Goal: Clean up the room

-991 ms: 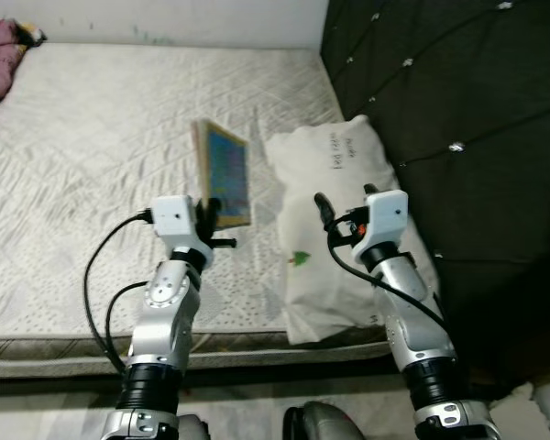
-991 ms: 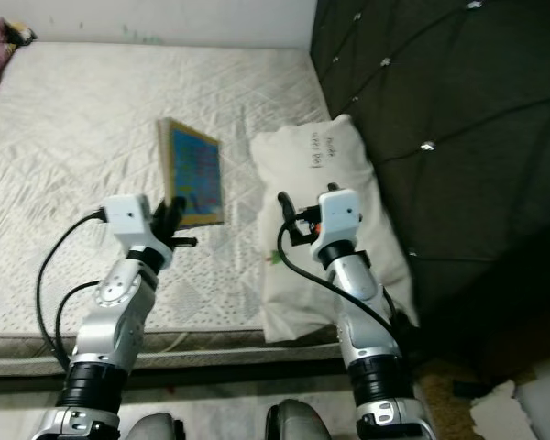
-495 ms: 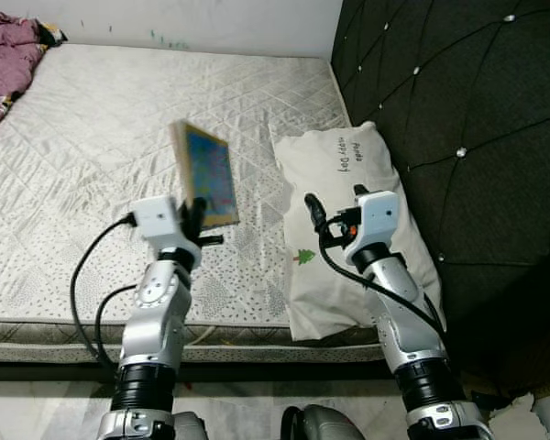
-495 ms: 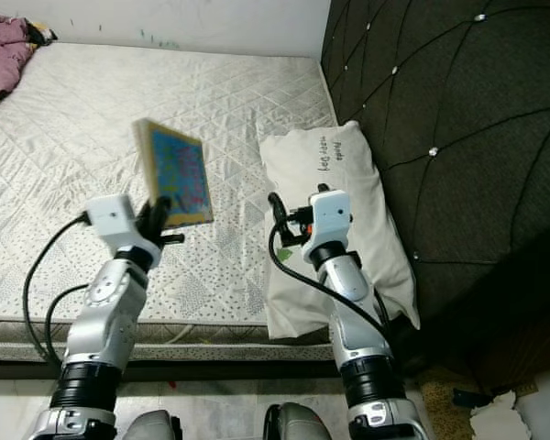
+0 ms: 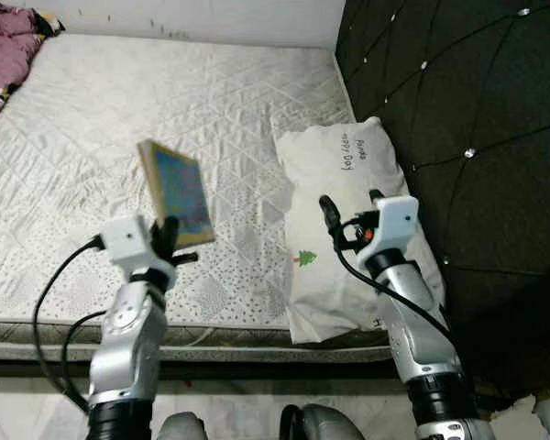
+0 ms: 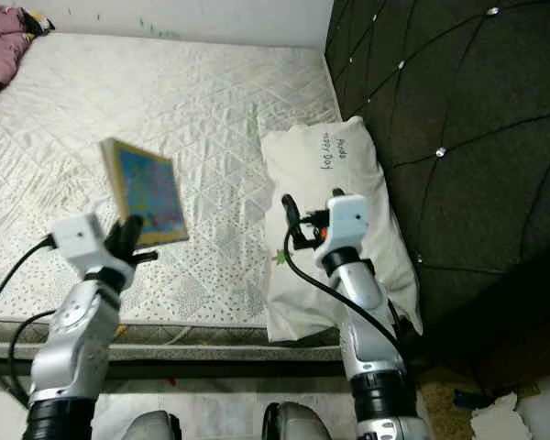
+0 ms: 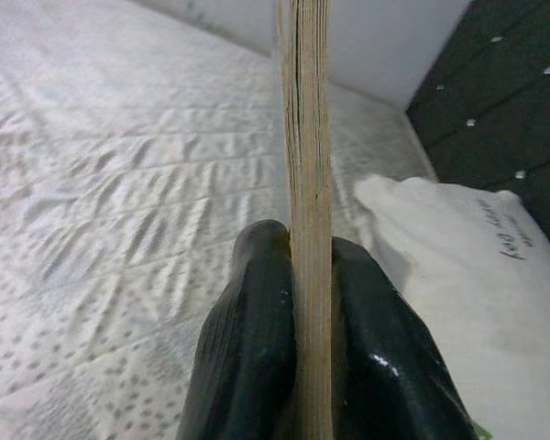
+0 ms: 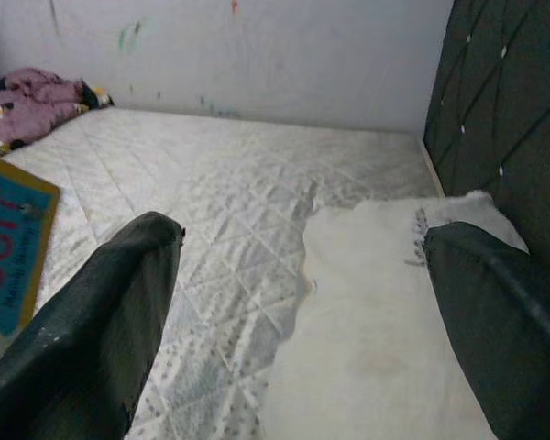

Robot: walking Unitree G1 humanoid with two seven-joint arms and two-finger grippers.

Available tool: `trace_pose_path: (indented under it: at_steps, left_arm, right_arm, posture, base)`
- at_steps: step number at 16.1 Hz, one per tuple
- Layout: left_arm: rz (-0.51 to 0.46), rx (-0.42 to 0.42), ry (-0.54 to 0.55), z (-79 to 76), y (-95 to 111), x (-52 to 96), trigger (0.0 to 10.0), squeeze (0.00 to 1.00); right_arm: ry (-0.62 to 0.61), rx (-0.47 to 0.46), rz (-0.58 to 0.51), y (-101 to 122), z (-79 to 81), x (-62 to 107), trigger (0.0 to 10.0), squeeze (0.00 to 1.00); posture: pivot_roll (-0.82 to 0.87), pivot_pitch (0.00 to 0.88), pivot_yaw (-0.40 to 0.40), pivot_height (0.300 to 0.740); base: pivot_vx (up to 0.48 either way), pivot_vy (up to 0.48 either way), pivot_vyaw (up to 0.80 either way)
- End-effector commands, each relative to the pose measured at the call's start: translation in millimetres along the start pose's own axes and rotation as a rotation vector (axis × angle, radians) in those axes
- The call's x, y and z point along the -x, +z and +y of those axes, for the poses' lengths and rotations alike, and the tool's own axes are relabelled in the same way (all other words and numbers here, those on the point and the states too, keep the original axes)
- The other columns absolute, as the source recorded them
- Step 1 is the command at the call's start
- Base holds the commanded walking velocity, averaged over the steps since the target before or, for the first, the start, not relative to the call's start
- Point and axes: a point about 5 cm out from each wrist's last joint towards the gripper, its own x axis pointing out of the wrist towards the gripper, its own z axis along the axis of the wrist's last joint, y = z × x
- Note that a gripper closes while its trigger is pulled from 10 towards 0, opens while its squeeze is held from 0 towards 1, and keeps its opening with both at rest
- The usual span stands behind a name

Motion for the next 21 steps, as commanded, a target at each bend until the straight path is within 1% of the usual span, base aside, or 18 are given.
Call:
trace_pose_path:
  at_steps: [1,3,5,10,14,17,21]
  left_arm:
    - [-0.022,-0.011,-0.002,-2.3,6.7,0.0,10.0,0.0]
    - [-0.051,-0.027,-0.045,-8.7,10.5,-1.2,10.0,0.0]
    - [-0.043,-0.011,-0.053,-13.1,11.0,-1.8,10.0,0.0]
    - [-0.036,-0.008,-0.078,-17.2,10.1,-4.4,10.0,0.0]
    - [-0.033,-0.005,-0.084,-19.6,8.7,-4.3,10.0,0.0]
    - [-0.032,-0.004,-0.079,-19.3,8.5,-4.1,10.0,0.0]
    - [-0.031,0.002,-0.077,-20.0,8.4,-4.9,10.0,0.0]
  right_arm:
    - [-0.008,-0.01,-0.002,1.7,-1.1,1.6,10.0,0.0]
    - [0.005,-0.011,0.01,-0.1,1.6,0.5,10.0,0.0]
    - [0.012,-0.009,0.011,0.1,3.1,0.2,10.0,0.0]
    - [0.009,0.001,0.008,0.3,2.9,1.9,10.0,0.0]
    - [0.022,0.004,0.008,0.5,3.6,2.0,10.0,0.0]
    - [0.03,0.004,0.01,0.2,4.6,1.6,10.0,0.0]
    - [0.033,0.003,0.009,0.9,4.4,1.4,10.0,0.0]
  posture:
    - [0.02,0.099,-0.051,0.74]
    - [0.02,0.1,-0.051,0.74]
    - [0.02,0.099,-0.05,0.74]
    - [0.0,0.093,-0.037,0.74]
    - [0.01,0.094,-0.046,0.74]
    - [0.01,0.096,-0.047,0.711]
    - [0.0,0.102,-0.046,0.661]
  base:
    - [0.0,0.0,0.0]
    - [0.0,0.0,0.0]
    - [0.0,0.0,0.0]
    - [0.0,0.0,0.0]
    - [0.0,0.0,0.0]
    - [0.0,0.0,0.0]
    - [0.0,0.0,0.0]
